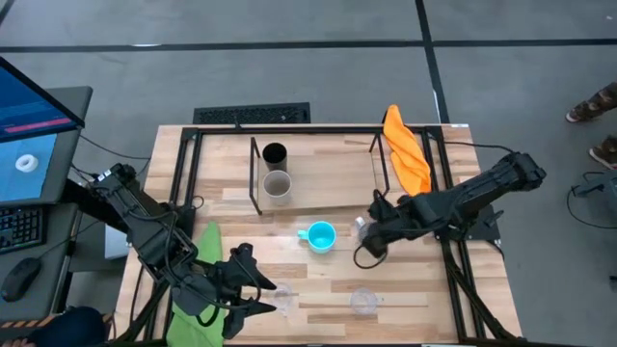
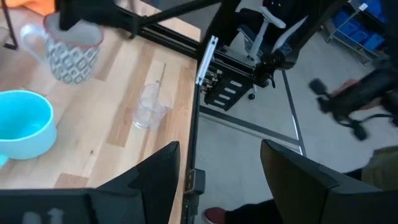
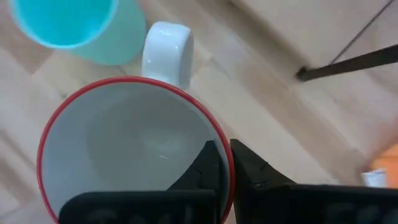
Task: Stack small to large cups/mugs on shelf
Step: Put the white mug on the shelf
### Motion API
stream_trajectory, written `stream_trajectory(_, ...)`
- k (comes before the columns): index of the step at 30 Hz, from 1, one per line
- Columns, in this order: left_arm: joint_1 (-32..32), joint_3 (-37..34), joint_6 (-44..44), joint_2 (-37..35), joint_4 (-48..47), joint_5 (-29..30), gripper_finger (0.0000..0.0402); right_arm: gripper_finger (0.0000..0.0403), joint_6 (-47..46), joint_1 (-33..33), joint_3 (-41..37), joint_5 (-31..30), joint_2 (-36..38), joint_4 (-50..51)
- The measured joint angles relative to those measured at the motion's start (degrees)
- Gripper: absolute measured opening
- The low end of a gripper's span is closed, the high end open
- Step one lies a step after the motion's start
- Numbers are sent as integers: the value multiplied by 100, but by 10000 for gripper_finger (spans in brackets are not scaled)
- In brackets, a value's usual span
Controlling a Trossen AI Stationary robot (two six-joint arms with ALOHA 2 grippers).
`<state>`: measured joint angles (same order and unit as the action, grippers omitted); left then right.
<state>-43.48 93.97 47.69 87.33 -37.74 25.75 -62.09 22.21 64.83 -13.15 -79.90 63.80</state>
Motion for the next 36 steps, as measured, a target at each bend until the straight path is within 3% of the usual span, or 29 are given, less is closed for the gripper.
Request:
stream_trajectory(7,1,0,-1191,0,300,291,215,25,540,527,1254,-236,315,121)
stream_trajectory(15,376,0,-2559,0,311,277,215,25,1970,927,2911,-686,-487,66)
stream_trajectory(26,1390,0,-3005,0,524,-932,215,25,3533,957,4723,-880,-1851,67)
stream_trajectory(36,1789,0,-3207,-2,532,-1424,215,25,4001,797,5283,-786,-2271,-23)
